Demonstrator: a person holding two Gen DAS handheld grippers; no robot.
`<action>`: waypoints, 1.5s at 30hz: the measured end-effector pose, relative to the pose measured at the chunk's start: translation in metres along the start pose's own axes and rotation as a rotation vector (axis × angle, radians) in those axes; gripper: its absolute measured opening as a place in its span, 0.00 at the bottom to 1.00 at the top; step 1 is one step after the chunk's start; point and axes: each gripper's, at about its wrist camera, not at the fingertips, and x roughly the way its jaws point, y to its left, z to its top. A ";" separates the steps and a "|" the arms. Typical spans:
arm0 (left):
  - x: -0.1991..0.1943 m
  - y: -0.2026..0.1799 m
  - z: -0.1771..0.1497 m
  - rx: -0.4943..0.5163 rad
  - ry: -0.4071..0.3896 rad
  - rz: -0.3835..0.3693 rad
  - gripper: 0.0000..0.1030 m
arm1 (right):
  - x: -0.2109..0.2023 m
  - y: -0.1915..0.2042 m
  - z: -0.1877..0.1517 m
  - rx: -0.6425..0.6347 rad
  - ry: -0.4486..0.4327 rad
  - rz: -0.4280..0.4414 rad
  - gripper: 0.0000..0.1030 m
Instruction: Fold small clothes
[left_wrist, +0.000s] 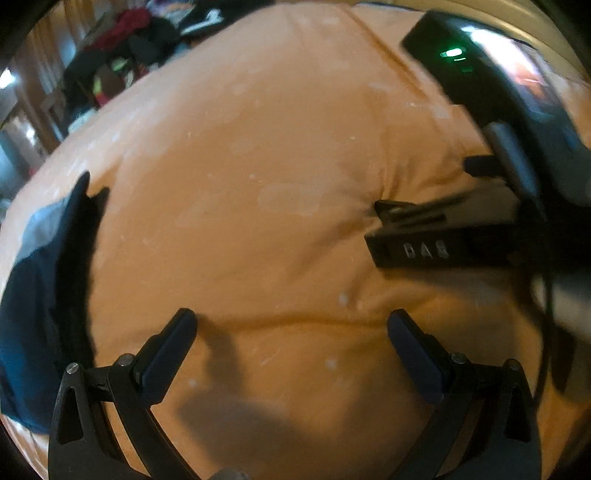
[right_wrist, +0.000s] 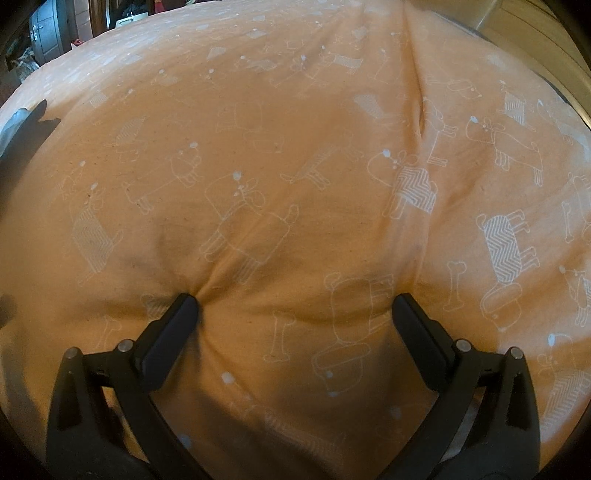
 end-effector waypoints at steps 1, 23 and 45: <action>0.004 -0.001 0.002 -0.019 0.005 0.007 1.00 | 0.007 0.010 0.012 -0.002 0.000 -0.001 1.00; 0.037 0.004 0.026 -0.232 0.032 -0.004 1.00 | 0.027 0.027 0.021 0.052 -0.024 -0.004 1.00; 0.032 -0.001 0.016 -0.243 -0.019 -0.011 1.00 | 0.028 0.032 0.015 0.058 -0.039 -0.010 1.00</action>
